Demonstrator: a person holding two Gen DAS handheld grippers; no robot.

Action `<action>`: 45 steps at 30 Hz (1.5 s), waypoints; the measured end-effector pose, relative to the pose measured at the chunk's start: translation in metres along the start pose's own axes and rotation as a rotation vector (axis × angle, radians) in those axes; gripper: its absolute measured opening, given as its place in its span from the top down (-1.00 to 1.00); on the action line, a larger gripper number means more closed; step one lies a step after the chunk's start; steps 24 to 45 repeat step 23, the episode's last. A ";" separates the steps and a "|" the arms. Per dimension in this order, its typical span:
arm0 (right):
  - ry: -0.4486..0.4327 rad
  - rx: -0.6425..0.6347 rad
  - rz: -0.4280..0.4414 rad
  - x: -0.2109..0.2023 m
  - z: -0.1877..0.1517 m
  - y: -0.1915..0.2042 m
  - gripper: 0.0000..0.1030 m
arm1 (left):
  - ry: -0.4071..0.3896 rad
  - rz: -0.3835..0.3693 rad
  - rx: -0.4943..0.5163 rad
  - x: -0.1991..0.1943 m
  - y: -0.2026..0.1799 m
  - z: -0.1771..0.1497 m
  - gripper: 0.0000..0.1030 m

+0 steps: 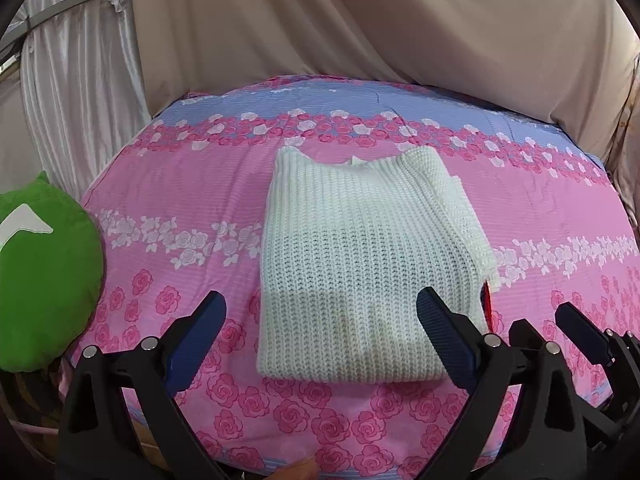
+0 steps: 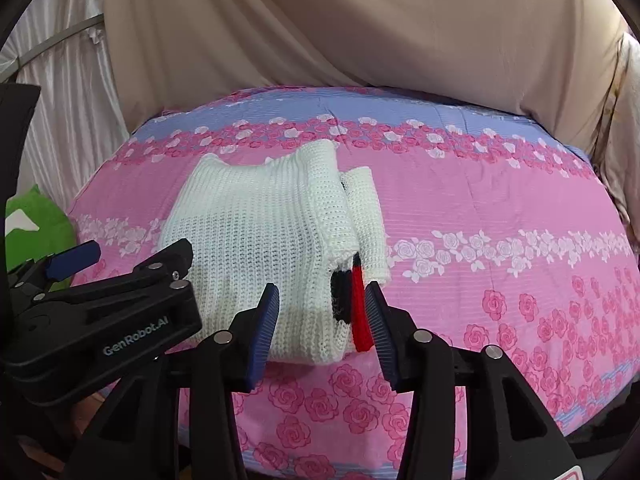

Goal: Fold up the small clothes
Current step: 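Lower the folded sweater onto the bedsheet and open both tools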

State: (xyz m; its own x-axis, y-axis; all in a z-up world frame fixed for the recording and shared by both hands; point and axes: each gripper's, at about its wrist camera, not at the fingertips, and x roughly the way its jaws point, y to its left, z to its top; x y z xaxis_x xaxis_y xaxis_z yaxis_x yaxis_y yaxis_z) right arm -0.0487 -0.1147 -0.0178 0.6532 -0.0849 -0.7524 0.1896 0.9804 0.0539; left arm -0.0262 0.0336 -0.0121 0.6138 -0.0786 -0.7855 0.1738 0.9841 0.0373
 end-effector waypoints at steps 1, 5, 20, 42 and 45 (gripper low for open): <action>-0.001 0.003 -0.001 -0.001 0.000 0.001 0.12 | -0.001 0.005 -0.004 0.000 0.001 0.000 -0.82; 0.000 0.016 0.002 -0.003 -0.002 -0.001 0.11 | 0.000 0.023 -0.009 -0.001 0.004 -0.002 -0.82; 0.029 0.052 0.008 -0.003 -0.011 -0.002 -0.01 | 0.005 0.062 0.008 -0.002 0.003 -0.015 -0.82; 0.034 0.058 0.009 -0.003 -0.011 -0.003 -0.01 | 0.008 0.061 0.005 -0.002 0.003 -0.016 -0.82; 0.034 0.058 0.009 -0.003 -0.011 -0.003 -0.01 | 0.008 0.061 0.005 -0.002 0.003 -0.016 -0.82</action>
